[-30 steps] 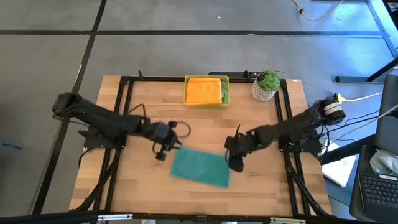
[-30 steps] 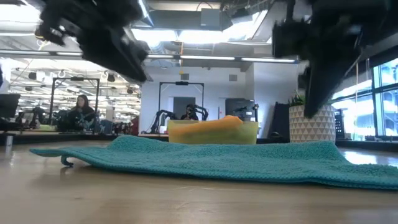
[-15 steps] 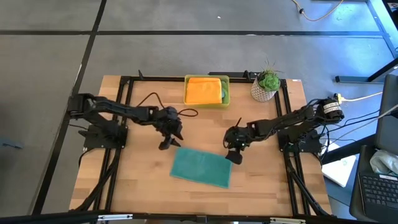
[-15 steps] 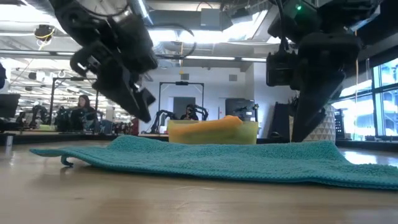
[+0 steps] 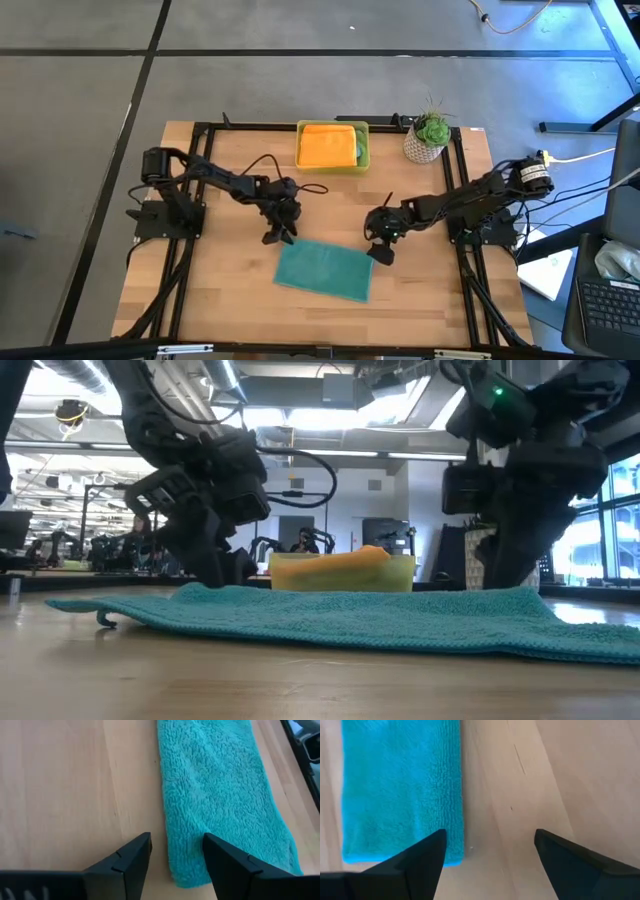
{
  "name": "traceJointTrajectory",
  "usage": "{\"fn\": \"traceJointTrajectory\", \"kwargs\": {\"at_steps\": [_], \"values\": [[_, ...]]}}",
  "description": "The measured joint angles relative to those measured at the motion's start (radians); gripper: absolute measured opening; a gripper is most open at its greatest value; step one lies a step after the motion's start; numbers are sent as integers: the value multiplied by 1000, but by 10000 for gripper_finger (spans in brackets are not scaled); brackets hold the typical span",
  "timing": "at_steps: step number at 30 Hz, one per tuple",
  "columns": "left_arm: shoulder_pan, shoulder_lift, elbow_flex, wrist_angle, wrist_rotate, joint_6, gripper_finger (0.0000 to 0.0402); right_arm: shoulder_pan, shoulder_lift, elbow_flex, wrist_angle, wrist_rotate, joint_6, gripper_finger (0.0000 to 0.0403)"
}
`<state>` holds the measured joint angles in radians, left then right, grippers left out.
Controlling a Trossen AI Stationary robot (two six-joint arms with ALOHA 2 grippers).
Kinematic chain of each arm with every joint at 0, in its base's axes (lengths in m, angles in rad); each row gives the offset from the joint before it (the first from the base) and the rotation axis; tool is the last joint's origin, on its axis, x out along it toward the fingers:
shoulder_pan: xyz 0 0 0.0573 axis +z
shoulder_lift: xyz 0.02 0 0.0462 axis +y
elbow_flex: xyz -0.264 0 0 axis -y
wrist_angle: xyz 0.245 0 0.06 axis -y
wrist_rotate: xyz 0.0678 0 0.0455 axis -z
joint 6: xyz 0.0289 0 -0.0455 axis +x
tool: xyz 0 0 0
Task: Fold microfiber towels
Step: Fold the blue cloth
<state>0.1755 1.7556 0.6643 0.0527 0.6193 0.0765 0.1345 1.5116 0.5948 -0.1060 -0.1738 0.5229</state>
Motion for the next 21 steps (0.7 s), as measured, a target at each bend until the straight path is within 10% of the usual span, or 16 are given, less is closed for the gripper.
{"fn": "traceJointTrajectory", "kwargs": {"at_steps": [10, 21], "values": [[-23, -9, 0, -11, -92, -70, 161, 21, -3, -77, 148, 45, 48, 308], [-131, -25, 3, -32, -242, -151, 19, 62, 2, -49, 140, 86, 70, 308]]}}
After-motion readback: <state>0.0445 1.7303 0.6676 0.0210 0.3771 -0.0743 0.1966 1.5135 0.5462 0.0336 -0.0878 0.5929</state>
